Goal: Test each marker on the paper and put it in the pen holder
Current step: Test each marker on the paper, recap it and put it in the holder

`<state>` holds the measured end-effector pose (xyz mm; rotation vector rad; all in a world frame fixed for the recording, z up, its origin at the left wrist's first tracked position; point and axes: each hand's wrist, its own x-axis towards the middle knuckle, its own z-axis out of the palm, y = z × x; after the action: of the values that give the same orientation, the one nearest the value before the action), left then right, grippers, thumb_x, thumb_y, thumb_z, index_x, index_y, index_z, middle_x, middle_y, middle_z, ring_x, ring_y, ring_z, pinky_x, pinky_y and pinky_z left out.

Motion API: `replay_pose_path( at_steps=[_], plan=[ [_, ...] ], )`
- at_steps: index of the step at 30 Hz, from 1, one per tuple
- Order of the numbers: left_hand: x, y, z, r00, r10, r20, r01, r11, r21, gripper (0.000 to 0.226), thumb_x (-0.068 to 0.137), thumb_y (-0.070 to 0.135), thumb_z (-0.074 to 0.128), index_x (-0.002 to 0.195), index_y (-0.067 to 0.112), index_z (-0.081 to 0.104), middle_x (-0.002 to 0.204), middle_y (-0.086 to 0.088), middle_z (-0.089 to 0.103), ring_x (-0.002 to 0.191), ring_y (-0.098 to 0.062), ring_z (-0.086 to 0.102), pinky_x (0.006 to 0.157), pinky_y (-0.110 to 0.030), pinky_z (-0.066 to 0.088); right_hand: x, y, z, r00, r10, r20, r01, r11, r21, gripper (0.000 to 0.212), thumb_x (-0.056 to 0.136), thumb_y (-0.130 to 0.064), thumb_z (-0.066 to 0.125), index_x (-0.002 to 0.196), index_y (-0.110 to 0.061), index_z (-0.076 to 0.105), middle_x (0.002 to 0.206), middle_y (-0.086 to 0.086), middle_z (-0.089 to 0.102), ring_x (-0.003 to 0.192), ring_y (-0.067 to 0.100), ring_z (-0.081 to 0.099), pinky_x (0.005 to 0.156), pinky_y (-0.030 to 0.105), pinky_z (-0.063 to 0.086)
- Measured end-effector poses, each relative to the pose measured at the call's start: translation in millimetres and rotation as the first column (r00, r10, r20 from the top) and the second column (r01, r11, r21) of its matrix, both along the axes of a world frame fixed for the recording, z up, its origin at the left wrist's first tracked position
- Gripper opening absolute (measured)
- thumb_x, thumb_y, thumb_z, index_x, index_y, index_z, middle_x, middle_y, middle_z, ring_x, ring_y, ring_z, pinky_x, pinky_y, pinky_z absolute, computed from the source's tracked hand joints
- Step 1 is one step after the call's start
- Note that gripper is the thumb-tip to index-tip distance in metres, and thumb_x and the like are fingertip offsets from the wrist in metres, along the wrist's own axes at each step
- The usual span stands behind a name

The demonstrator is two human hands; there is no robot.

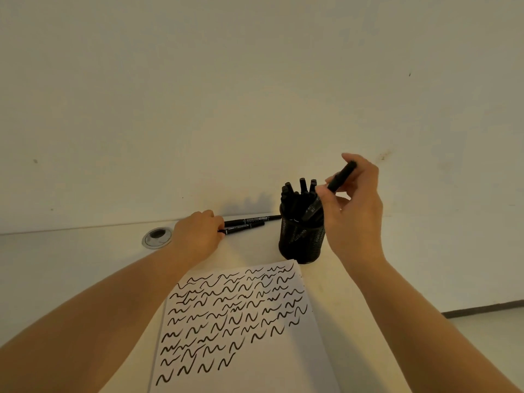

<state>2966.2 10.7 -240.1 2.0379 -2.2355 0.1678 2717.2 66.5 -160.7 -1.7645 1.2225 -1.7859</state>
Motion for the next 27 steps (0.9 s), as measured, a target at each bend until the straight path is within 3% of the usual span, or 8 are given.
replay_pose_path(
  at_steps=[3,6,10,13,20,27],
  plan=[
    [-4.0,-1.1,0.0,1.0,-0.01,0.028,0.011,1.0,-0.006,0.023,0.092,0.037,0.044,0.105,0.023,0.057,0.1,0.001,0.056,0.092,-0.019,0.053,0.063,-0.029,0.038,1.2,-2.0,-6.6,0.991,-0.01,-0.133,0.011,1.0,0.007,0.069,0.085,-0.005,0.06,0.125,-0.051,0.029,0.094,-0.015,0.054,0.083,-0.001,0.059,0.074,0.015,0.051],
    [-7.2,-1.0,0.2,0.998,-0.025,0.055,0.025,1.0,-0.011,0.023,0.093,0.036,0.043,0.104,0.022,0.056,0.1,0.001,0.056,0.092,-0.019,0.054,0.062,-0.029,0.038,1.7,-5.1,-13.7,0.971,-0.017,-0.237,0.027,0.999,0.037,0.06,0.085,-0.008,0.061,0.126,-0.041,0.033,0.098,-0.01,0.056,0.086,0.009,0.06,0.079,0.028,0.051],
    [-8.1,1.3,-0.2,0.997,-0.023,0.069,0.024,1.0,-0.014,0.023,0.093,0.035,0.041,0.105,0.02,0.055,0.101,0.0,0.056,0.092,-0.02,0.054,0.062,-0.03,0.039,3.5,-7.5,-21.3,0.938,-0.037,-0.344,0.054,0.998,0.038,0.049,0.088,-0.012,0.058,0.129,-0.03,0.038,0.1,-0.01,0.055,0.082,0.01,0.055,0.071,0.023,0.043],
    [-4.9,3.9,-1.3,0.999,-0.009,0.039,0.009,1.0,0.0,0.024,0.094,0.034,0.039,0.106,0.02,0.054,0.102,0.0,0.055,0.092,-0.019,0.053,0.065,-0.031,0.04,5.1,-8.4,-22.9,0.909,-0.046,-0.414,0.066,0.997,0.034,0.046,0.089,-0.013,0.057,0.13,-0.023,0.042,0.105,-0.005,0.059,0.085,0.013,0.055,0.073,0.024,0.041],
    [4.4,22.7,3.6,0.972,0.068,-0.227,-0.084,0.995,-0.063,0.022,0.091,0.036,0.046,0.102,0.019,0.057,0.098,0.0,0.058,0.087,-0.019,0.055,0.066,-0.03,0.04,9.2,-7.1,-23.0,0.764,-0.116,-0.635,0.121,0.992,-0.036,0.036,0.086,-0.01,0.061,0.121,-0.007,0.053,0.108,0.011,0.063,0.096,0.029,0.057,0.078,0.028,0.037],
    [0.3,67.7,8.2,0.886,-0.004,-0.463,-0.074,0.986,-0.15,0.016,0.09,0.035,0.051,0.098,0.023,0.058,0.093,0.007,0.059,0.084,-0.013,0.057,0.072,-0.034,0.049,13.1,-3.7,-21.9,0.691,-0.152,-0.707,0.165,0.985,-0.052,0.038,0.085,-0.007,0.062,0.121,-0.001,0.054,0.107,0.016,0.063,0.097,0.034,0.056,0.084,0.037,0.039]
  ],
)
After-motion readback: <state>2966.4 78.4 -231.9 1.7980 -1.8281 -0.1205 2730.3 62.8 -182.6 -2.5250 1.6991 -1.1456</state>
